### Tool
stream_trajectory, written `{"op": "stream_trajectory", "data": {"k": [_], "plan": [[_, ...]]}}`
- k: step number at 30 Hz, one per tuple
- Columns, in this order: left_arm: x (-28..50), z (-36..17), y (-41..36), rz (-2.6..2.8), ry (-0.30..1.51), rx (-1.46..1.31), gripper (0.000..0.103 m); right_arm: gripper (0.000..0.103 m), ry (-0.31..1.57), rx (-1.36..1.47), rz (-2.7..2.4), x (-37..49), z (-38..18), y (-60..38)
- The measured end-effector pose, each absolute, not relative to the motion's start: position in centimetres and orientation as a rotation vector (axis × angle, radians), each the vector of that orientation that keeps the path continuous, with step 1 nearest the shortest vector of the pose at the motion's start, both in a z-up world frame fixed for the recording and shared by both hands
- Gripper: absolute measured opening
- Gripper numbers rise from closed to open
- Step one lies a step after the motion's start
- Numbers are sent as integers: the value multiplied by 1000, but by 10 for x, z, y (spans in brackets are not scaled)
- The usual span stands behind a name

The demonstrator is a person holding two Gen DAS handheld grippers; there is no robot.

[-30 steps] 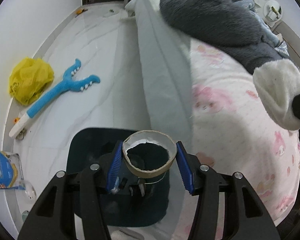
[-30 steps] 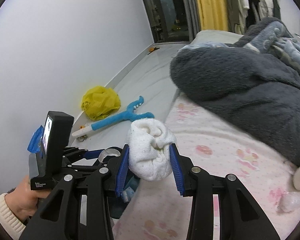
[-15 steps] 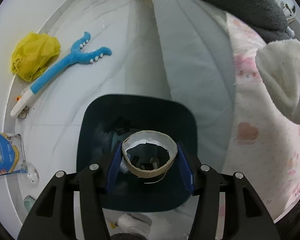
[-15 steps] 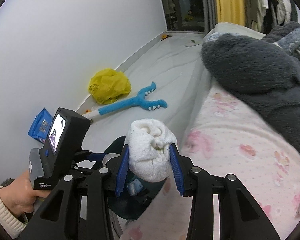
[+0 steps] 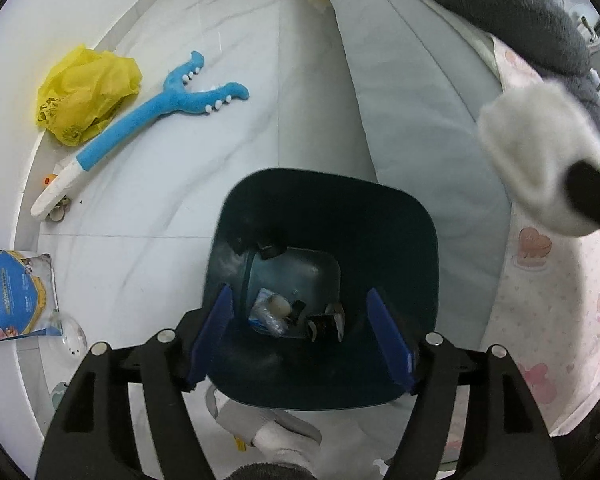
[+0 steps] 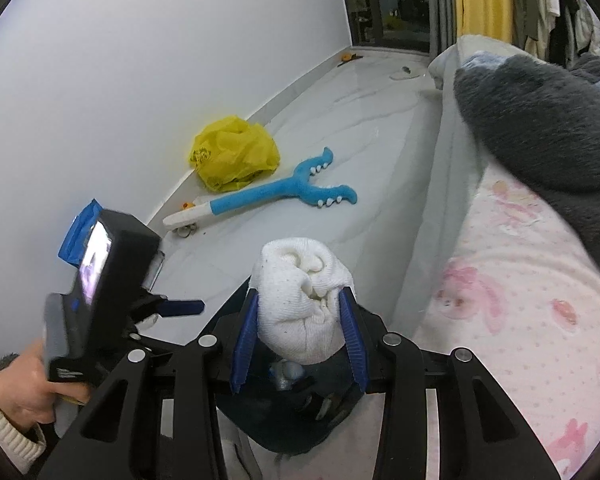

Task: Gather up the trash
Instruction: 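Open the left gripper over the bin while the right gripper lowers the sock, then open the right gripper to drop the white sock into the bin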

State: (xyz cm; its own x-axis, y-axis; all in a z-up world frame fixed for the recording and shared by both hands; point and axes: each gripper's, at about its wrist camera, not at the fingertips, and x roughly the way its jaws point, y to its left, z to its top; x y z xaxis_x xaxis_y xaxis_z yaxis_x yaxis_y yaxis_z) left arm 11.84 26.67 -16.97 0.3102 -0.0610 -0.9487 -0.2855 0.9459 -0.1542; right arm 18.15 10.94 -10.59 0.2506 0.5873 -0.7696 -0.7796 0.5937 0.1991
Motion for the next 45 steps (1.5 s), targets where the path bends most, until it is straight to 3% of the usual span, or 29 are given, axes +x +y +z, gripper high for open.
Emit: {"op": "stream_trajectory", "data": {"k": [22, 30, 32, 35, 45], "plan": [[90, -116, 301, 133, 1019, -325, 76, 42, 1158, -320, 894, 179, -187, 168], [79, -95, 308, 121, 920, -291, 68, 43, 1196, -370, 865, 175, -211, 185], [75, -90, 311, 120, 899, -290, 67, 50, 1206, -380, 858, 175, -215, 187], [70, -84, 312, 104, 861, -293, 67, 73, 1227, -376, 845, 176, -222, 190], [64, -50, 301, 66, 730, -248, 67, 81, 1211, -341, 839, 173, -211, 190]]}}
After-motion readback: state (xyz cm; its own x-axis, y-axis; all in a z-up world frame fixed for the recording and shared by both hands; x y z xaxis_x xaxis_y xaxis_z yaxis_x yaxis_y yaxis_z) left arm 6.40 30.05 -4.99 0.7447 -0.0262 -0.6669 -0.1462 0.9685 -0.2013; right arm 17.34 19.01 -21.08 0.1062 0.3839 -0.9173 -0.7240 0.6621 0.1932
